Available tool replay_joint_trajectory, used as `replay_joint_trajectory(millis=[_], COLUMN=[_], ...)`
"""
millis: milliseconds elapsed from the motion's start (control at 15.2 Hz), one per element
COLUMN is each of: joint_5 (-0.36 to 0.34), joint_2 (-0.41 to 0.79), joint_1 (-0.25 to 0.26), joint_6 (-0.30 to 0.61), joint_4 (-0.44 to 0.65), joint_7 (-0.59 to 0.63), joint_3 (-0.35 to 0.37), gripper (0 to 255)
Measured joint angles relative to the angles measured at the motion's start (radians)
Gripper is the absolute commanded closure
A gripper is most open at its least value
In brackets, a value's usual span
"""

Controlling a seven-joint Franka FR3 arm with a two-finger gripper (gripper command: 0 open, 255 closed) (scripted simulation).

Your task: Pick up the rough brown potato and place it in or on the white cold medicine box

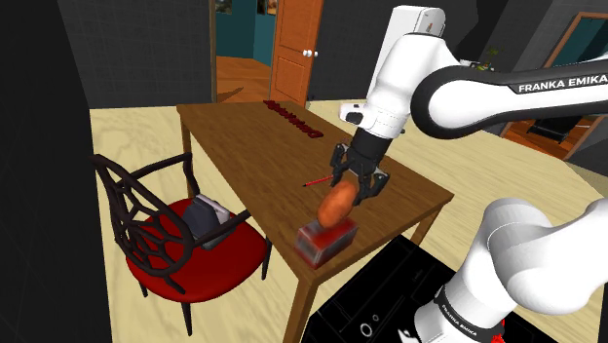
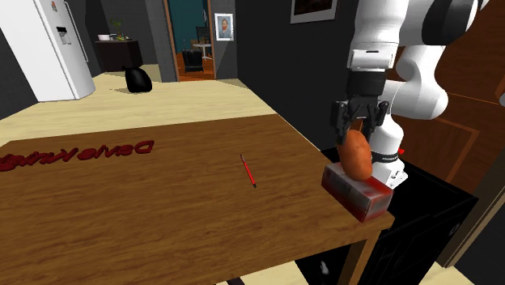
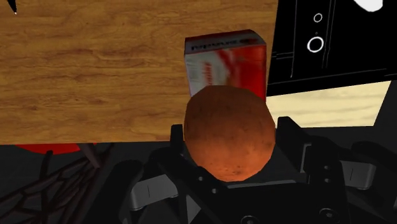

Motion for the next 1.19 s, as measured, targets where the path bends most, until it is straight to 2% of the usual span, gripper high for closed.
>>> replay_joint_trajectory(millis=[330, 726, 792, 1188], joint_5=[0.003, 0.002, 0.002, 0.004], joint_2=[0.026, 0.030, 0.031, 0.034], joint_1=[0.002, 0.003, 0.003, 0.005], joint_6=[0.082, 0.090, 0.090, 0.091], joint_4=[-0.054, -0.057, -0.056, -0.059], joint_7=[-0.005, -0.005, -0.005, -0.005], joint_3=[-0.001, -0.002, -0.002, -0.001], gripper=[255, 255, 0, 0])
